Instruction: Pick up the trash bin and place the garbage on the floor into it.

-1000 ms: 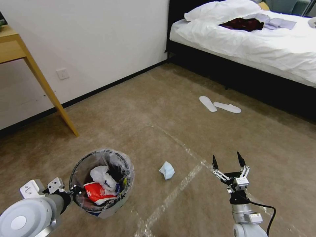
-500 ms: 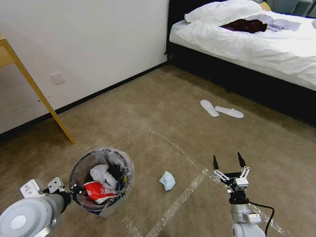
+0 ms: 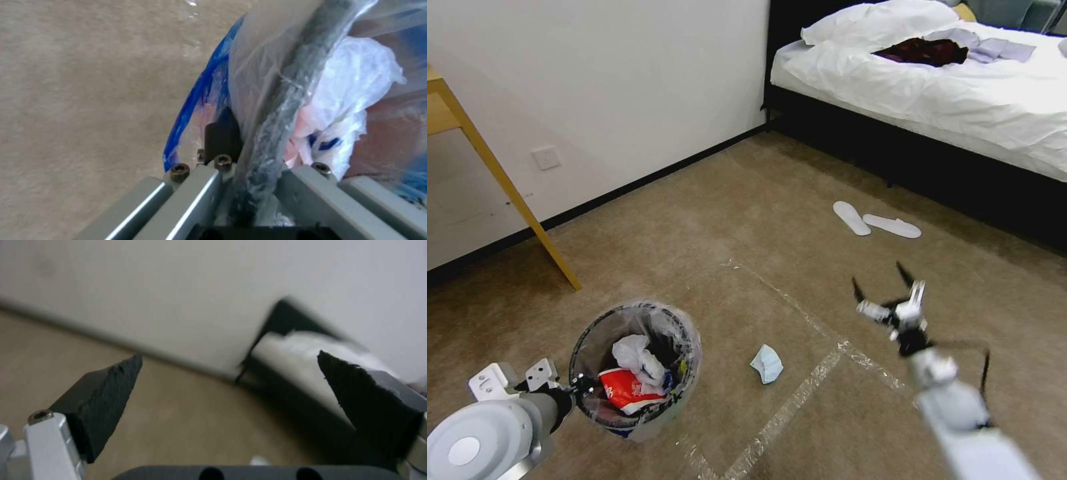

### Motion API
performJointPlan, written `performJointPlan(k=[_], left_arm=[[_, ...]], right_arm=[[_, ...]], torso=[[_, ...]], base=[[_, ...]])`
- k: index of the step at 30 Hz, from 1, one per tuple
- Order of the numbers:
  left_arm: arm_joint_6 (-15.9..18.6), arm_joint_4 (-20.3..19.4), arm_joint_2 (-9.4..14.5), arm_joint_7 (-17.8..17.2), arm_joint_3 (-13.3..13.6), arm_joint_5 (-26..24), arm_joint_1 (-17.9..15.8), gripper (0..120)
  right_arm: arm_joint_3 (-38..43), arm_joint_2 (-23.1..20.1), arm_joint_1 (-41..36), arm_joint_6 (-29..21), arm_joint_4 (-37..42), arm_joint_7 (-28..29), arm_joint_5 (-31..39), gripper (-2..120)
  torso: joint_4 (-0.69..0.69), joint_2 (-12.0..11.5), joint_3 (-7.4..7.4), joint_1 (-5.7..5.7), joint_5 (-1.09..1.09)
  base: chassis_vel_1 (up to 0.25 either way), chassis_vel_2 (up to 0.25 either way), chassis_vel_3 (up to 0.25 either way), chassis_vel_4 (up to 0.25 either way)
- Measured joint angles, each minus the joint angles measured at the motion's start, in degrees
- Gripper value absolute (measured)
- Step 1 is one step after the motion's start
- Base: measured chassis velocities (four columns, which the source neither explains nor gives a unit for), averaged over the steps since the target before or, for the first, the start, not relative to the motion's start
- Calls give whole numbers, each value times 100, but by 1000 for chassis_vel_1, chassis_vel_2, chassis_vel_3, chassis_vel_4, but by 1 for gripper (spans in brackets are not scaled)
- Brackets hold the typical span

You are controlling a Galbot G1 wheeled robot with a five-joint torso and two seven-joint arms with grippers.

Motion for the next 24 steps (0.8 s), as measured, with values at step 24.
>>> performJointPlan(k=[24], left_arm=[[36, 581, -77, 266, 24, 162, -164, 0]], right_arm=[[-5244, 357, 4670, -115, -3529, -5018, -127, 100]], torso=[[0, 0, 0, 1, -4]], base=[[0, 0, 0, 0]])
